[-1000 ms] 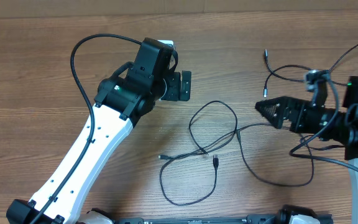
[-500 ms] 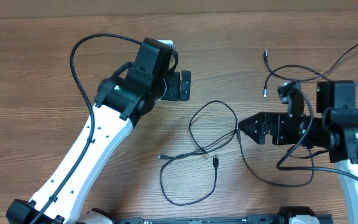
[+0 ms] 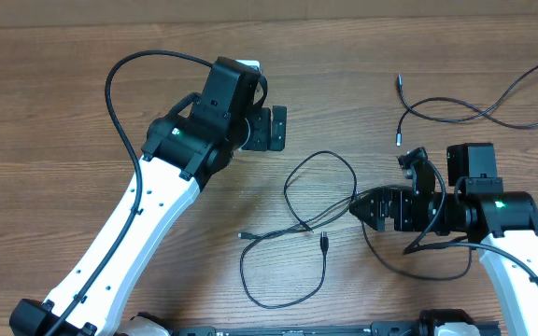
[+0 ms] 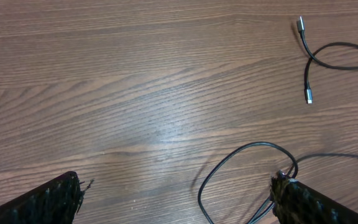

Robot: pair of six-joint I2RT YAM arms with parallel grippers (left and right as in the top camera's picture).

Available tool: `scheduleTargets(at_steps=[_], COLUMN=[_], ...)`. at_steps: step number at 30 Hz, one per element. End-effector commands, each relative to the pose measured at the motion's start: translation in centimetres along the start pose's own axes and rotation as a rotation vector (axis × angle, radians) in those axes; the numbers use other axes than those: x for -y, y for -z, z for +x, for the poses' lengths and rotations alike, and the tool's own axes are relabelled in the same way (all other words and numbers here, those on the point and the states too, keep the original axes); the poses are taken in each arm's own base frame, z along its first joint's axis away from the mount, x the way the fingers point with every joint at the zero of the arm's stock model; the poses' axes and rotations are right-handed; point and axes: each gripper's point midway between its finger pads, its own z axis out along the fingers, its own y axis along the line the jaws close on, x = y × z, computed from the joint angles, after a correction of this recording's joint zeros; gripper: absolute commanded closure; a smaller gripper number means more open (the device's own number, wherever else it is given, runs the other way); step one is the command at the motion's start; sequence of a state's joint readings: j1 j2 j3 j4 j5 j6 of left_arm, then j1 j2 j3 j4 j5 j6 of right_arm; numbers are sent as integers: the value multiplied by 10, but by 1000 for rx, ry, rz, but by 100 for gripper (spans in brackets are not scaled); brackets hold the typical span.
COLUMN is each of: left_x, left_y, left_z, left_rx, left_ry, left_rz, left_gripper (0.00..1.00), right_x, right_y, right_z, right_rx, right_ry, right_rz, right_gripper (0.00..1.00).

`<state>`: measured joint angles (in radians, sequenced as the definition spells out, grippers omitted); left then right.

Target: Untangle cables

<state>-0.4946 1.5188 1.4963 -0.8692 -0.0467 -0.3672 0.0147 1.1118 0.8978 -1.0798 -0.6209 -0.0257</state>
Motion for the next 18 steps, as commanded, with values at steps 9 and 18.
scheduleTargets(at_steps=[9,18], left_x=[-7,-7], left_y=[0,0], left_z=[-1,-1], left_rx=[5,5], left_ry=[7,7], left_rz=[-22,-22], left_gripper=[0,0], right_x=[-9,30], right_y=[-4,-41], right_z=[-29,-38], right_rx=[88,5], right_ry=[78,-43], right_rz=[-62,13], right_gripper=[0,0])
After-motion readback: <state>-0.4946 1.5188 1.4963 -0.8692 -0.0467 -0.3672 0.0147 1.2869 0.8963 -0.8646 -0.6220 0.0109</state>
